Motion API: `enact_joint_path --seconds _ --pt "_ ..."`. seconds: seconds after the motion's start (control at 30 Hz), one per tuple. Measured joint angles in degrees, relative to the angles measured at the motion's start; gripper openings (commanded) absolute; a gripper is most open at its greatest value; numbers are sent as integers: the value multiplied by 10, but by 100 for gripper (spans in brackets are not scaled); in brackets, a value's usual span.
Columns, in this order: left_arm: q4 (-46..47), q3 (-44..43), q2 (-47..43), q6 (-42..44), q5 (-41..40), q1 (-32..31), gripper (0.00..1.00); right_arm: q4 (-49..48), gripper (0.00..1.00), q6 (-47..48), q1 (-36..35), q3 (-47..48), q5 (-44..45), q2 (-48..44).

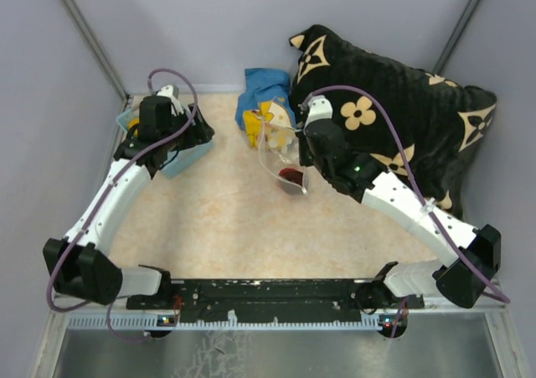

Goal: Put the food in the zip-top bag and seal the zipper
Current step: Pick up the fake fruit from the bin.

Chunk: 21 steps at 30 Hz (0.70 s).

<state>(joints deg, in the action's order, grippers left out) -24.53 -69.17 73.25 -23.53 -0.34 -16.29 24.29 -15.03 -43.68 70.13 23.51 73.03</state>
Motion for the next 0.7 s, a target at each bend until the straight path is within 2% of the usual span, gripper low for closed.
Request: enact_joint_path --seconds 0.27,0.53,0.7 --pt "-19 -67 130 25 -6 116 84 -24 0 12 0 -19 -5 0" --pt "-18 -151 269 20 -51 180 83 -36 0 19 0 -31 -12 0" --pt "-22 -230 364 24 -90 197 73 -40 0 20 0 -35 -18 -2"
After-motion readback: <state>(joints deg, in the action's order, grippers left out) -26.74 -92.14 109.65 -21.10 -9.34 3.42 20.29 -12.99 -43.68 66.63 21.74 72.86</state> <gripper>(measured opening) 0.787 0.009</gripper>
